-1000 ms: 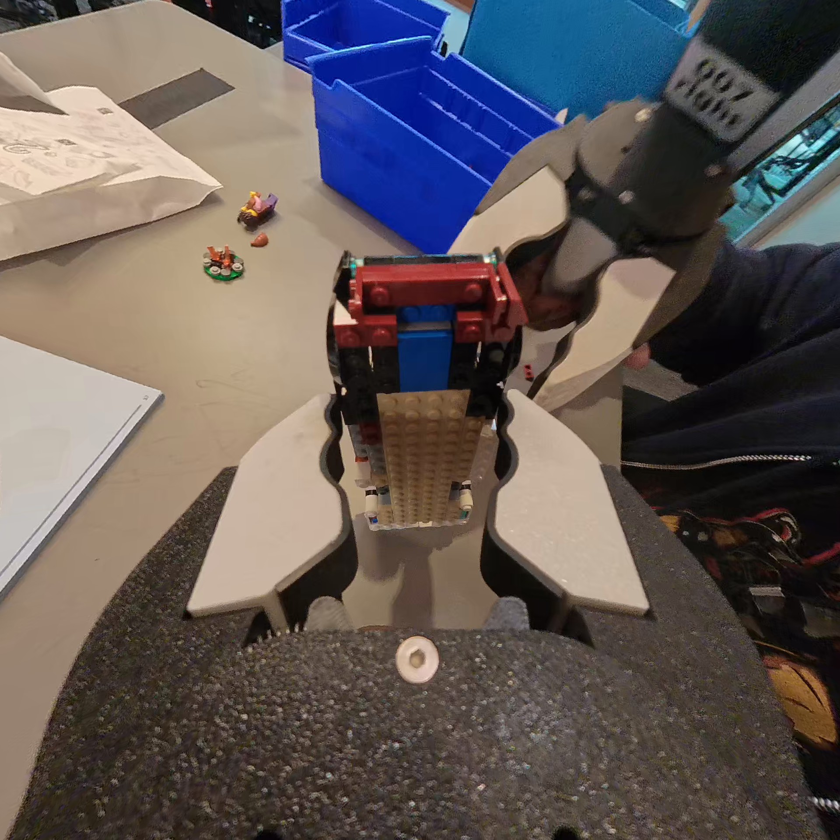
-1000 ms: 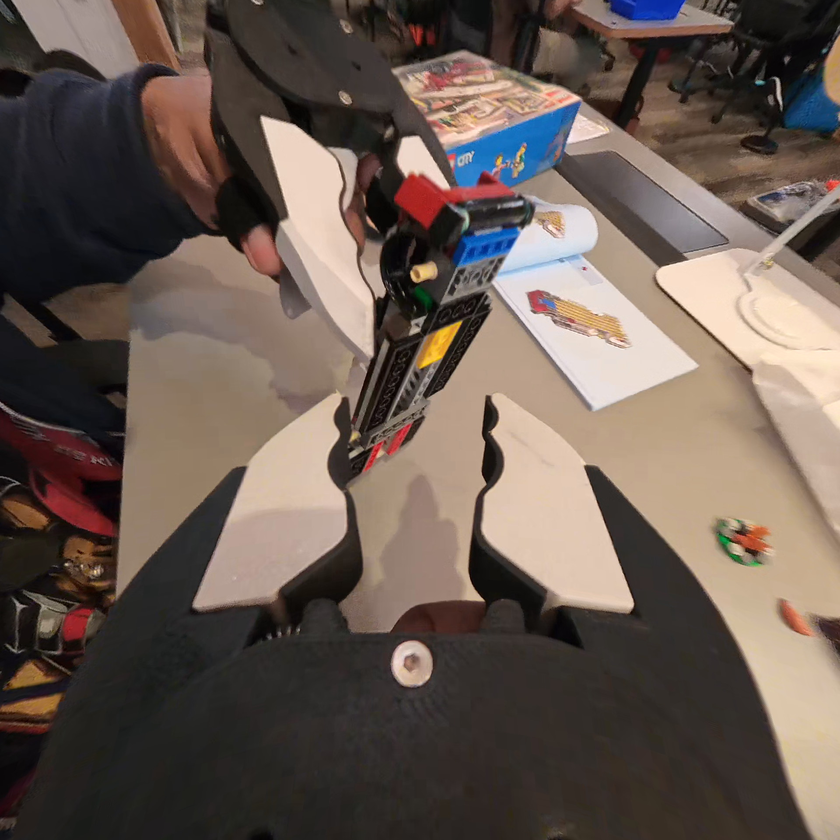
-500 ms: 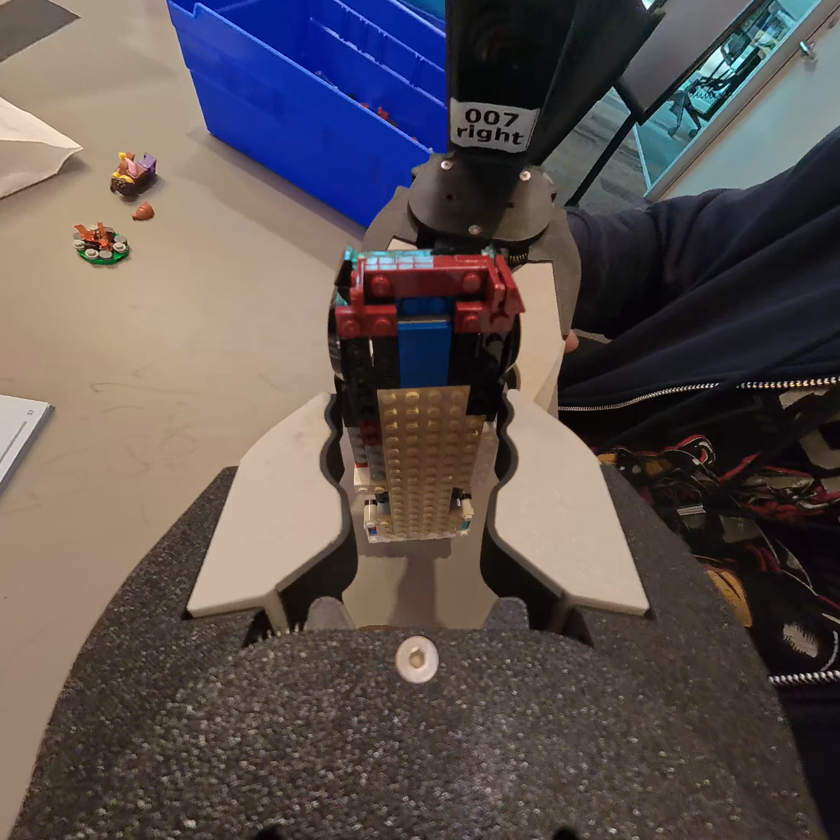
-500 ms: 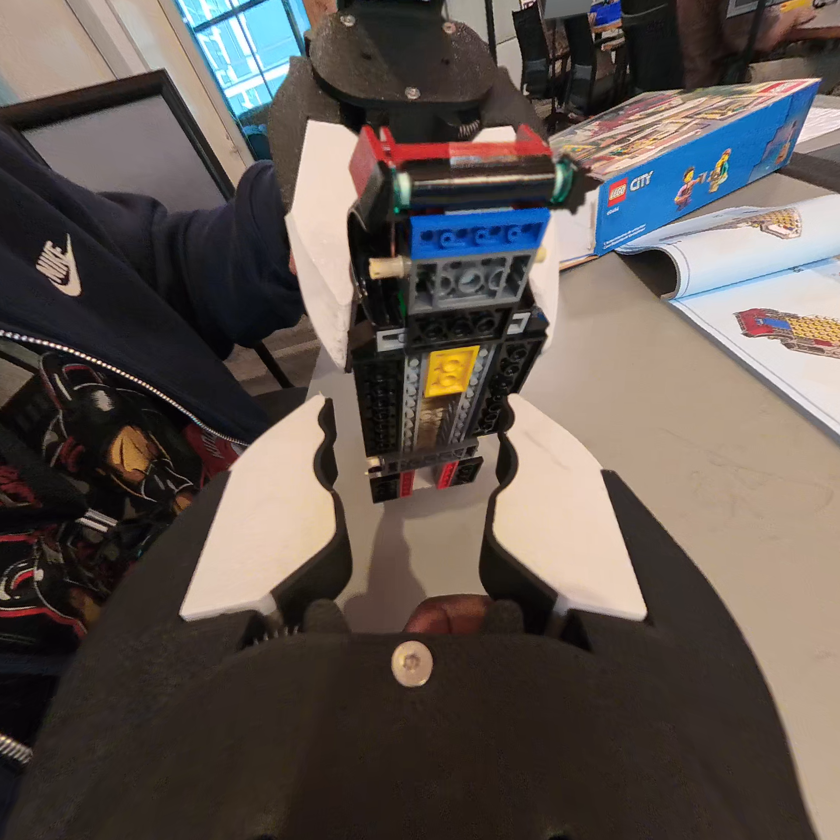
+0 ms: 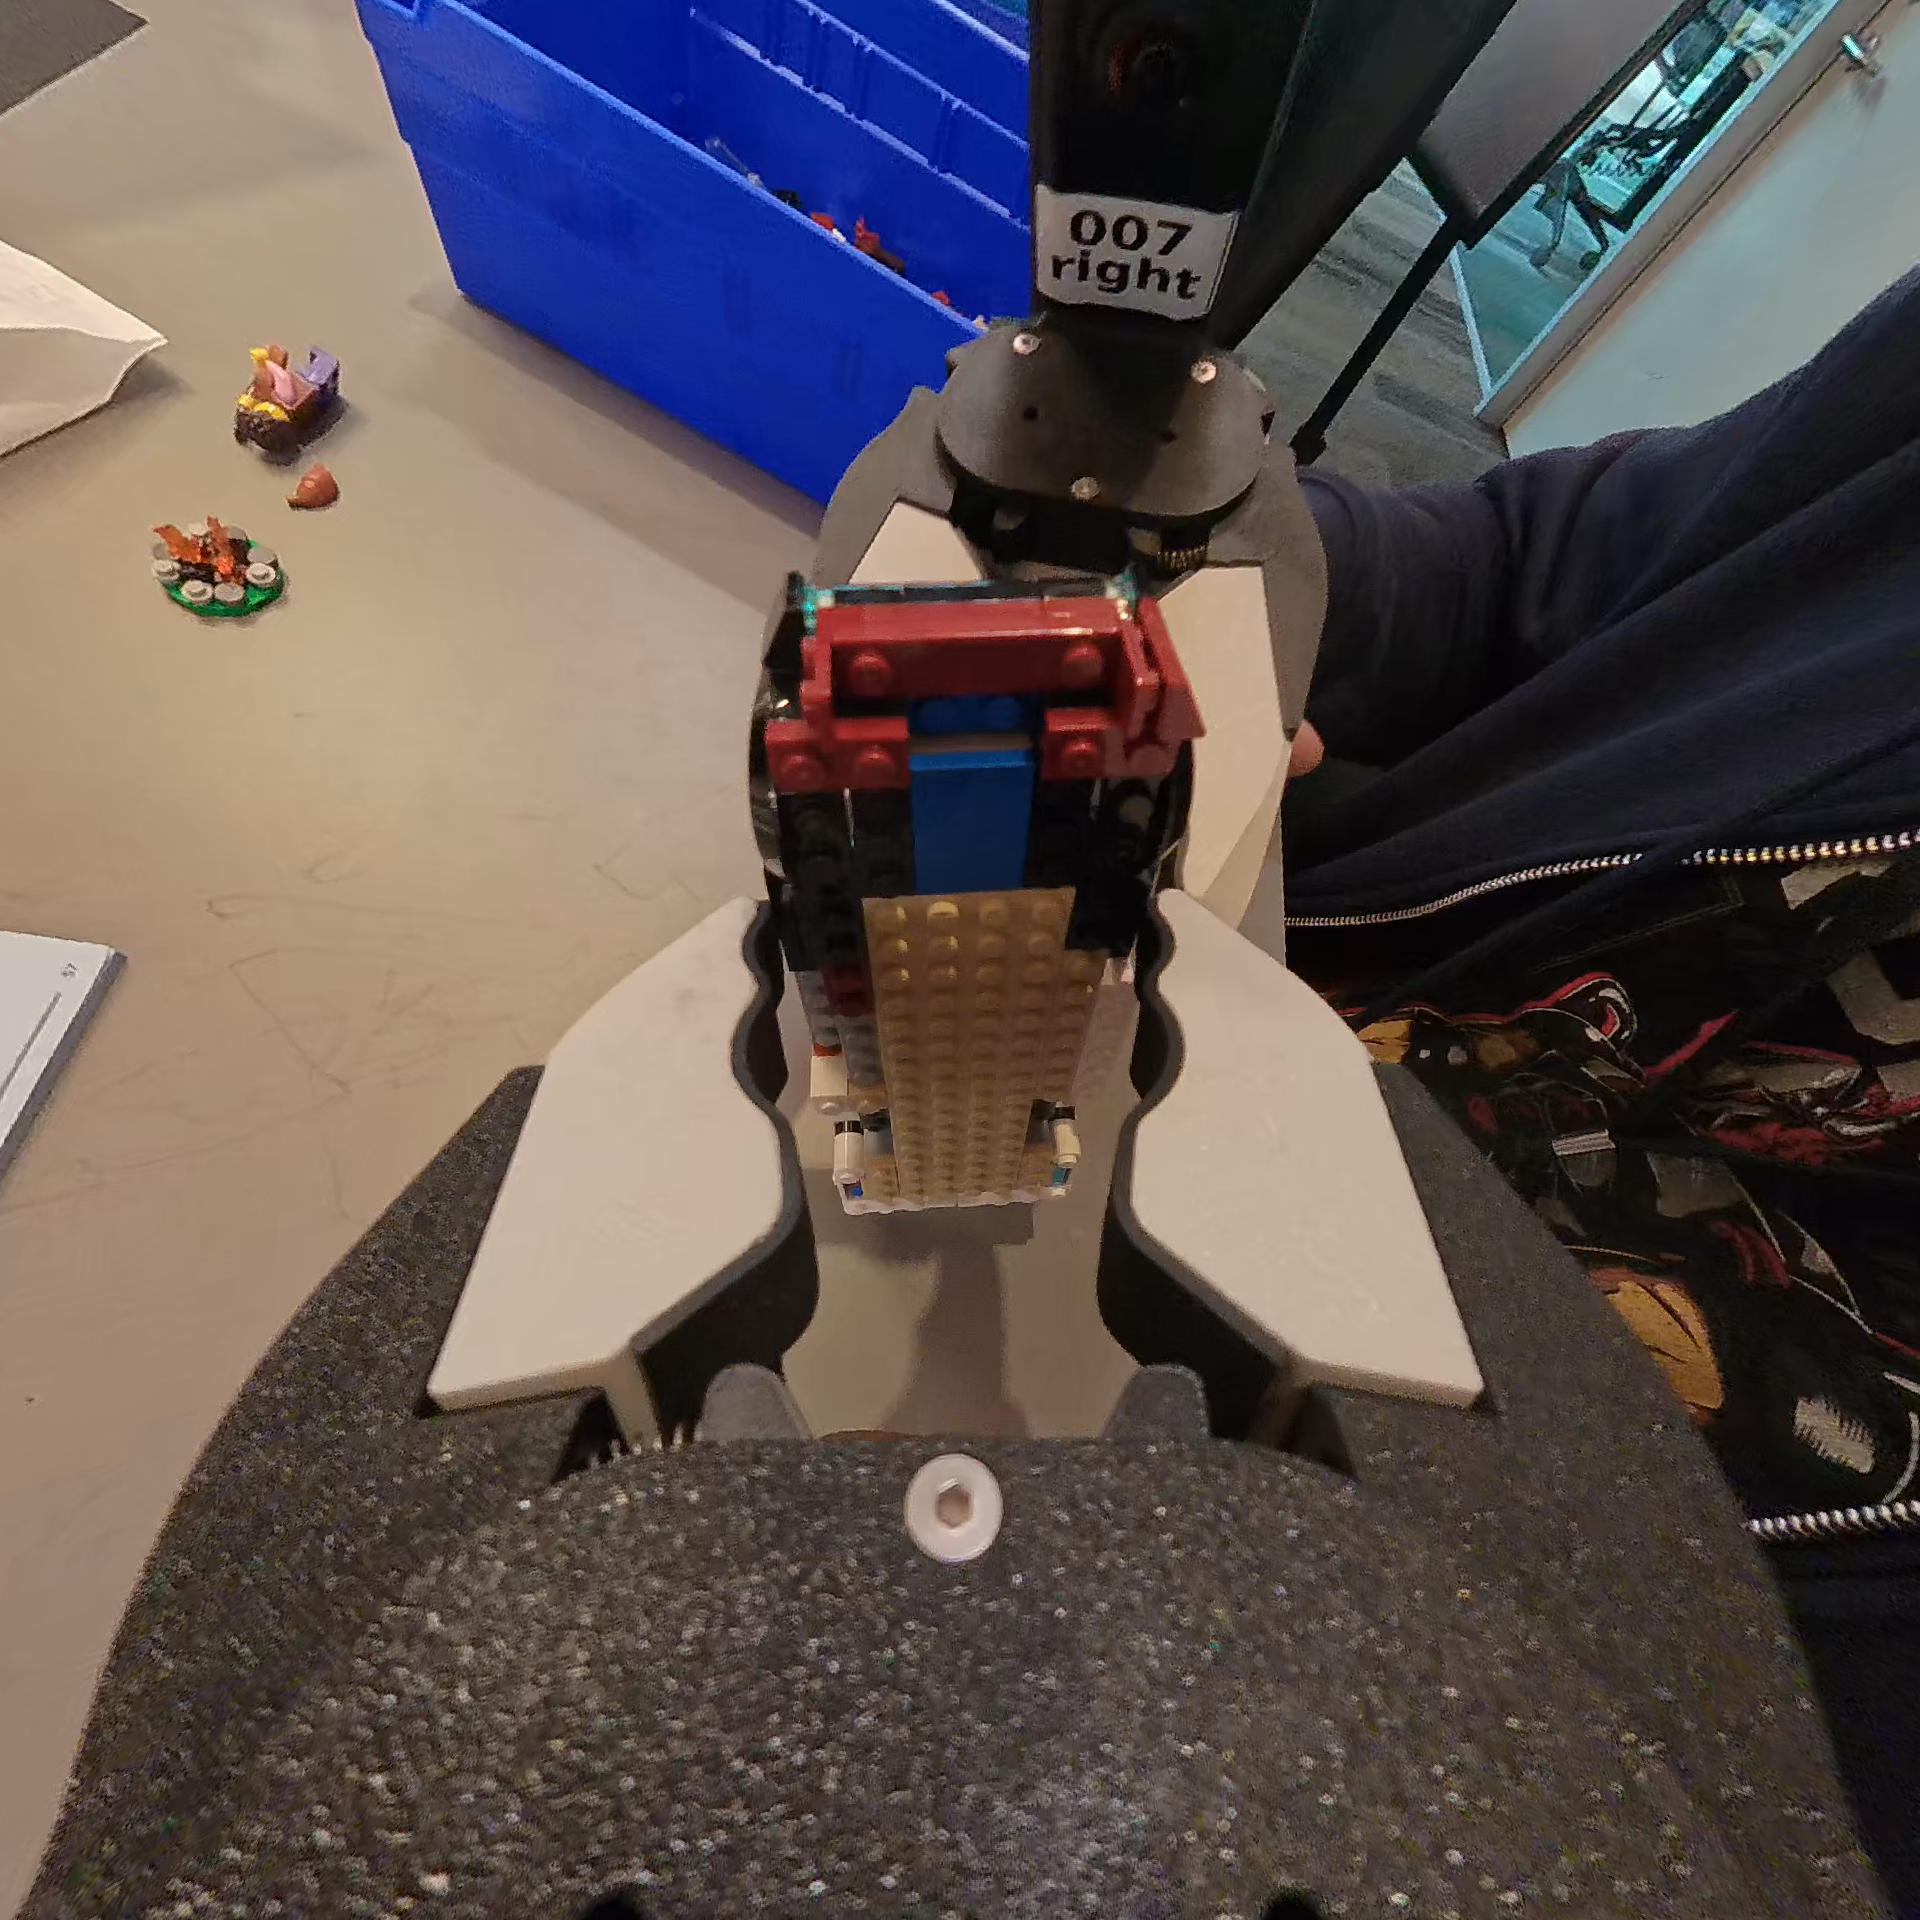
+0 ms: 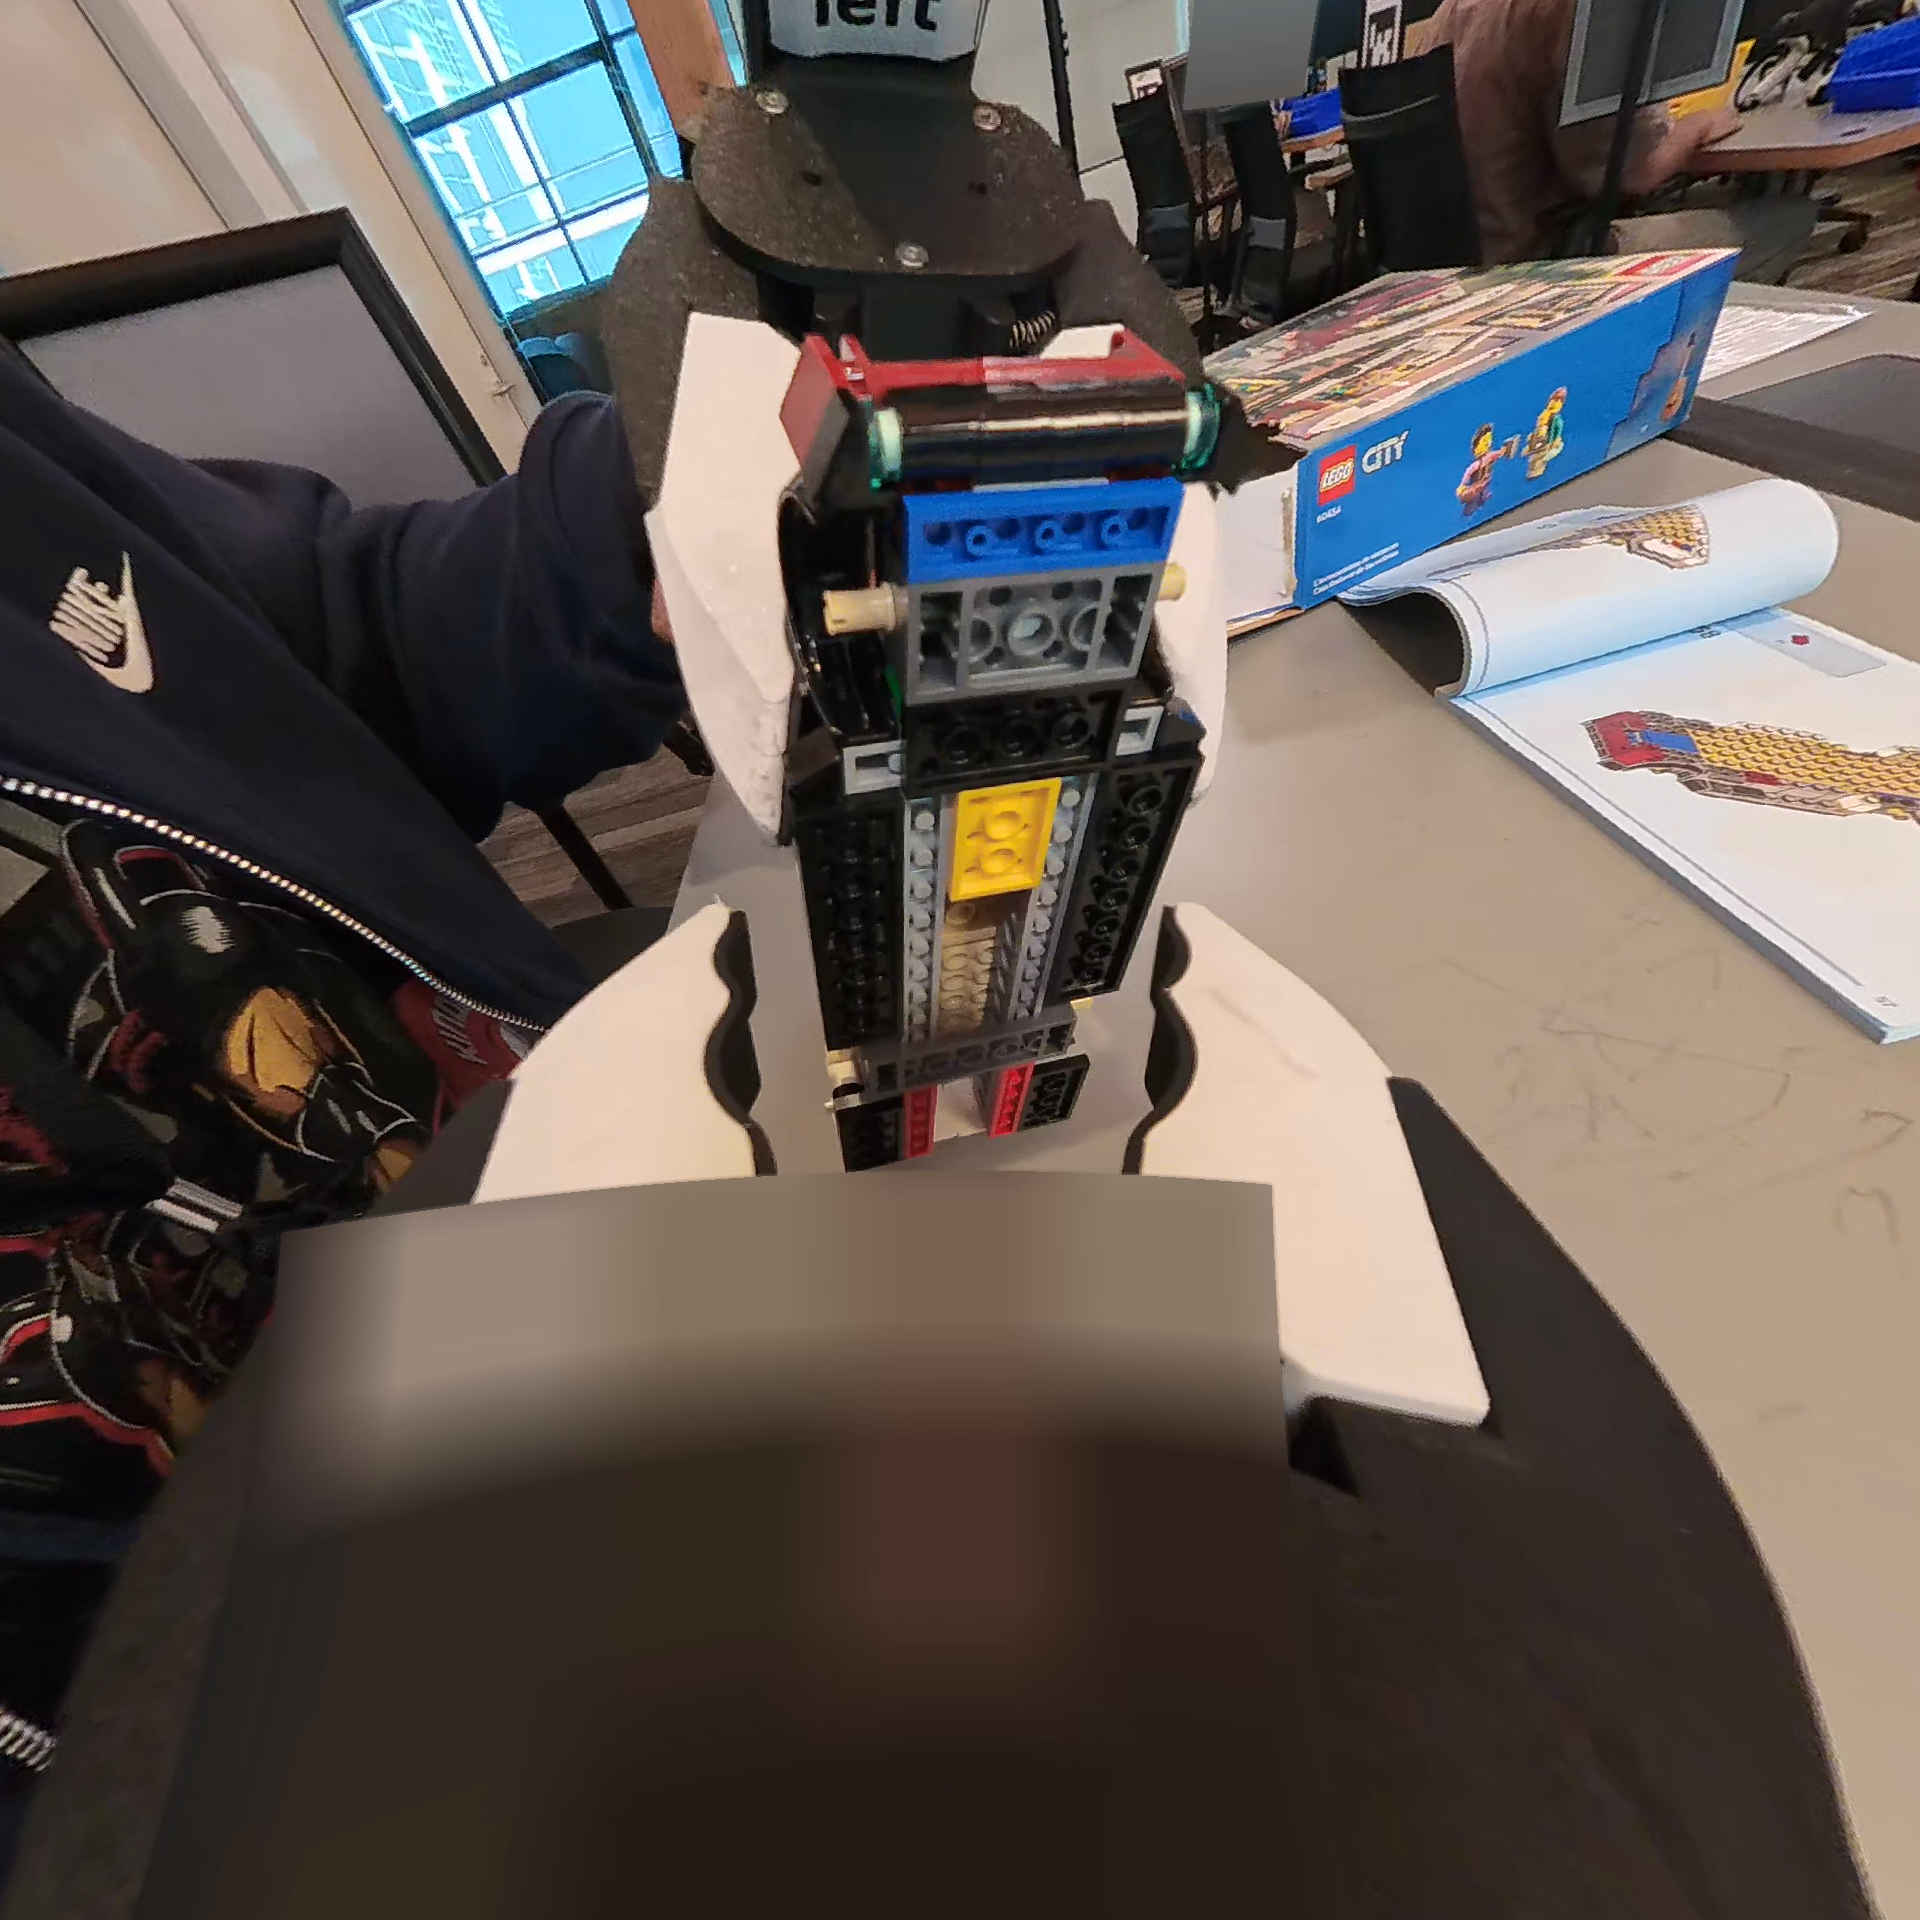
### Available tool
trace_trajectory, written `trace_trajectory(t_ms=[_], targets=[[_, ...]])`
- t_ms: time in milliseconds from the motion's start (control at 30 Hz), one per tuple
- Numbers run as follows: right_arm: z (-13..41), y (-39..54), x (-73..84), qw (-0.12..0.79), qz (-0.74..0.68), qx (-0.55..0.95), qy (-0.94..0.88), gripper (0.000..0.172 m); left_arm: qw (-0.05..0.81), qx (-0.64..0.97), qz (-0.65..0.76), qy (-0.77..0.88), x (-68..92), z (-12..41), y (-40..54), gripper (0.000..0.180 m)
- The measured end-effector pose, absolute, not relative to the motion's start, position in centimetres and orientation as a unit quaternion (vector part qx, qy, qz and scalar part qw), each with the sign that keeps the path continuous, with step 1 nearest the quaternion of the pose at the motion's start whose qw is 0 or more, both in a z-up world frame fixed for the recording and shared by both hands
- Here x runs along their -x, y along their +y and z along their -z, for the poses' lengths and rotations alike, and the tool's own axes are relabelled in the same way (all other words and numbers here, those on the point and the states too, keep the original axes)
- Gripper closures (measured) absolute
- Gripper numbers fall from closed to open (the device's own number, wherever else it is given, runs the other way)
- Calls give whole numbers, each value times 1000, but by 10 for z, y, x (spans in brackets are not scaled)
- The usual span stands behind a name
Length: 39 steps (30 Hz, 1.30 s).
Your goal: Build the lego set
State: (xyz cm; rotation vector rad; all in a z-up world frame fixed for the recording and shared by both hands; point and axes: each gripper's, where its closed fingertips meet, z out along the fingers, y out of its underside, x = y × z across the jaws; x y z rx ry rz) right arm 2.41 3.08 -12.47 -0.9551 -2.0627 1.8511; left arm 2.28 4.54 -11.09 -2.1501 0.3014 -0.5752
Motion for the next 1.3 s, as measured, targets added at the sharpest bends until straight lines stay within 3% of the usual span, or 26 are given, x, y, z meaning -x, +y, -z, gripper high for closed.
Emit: trace_trajectory(t_ms=[1300], targets=[[124, 33, -23, 159, -661, 304, -668, 96, 466, 821, 255, 210, -41, 110, 58, 115]])
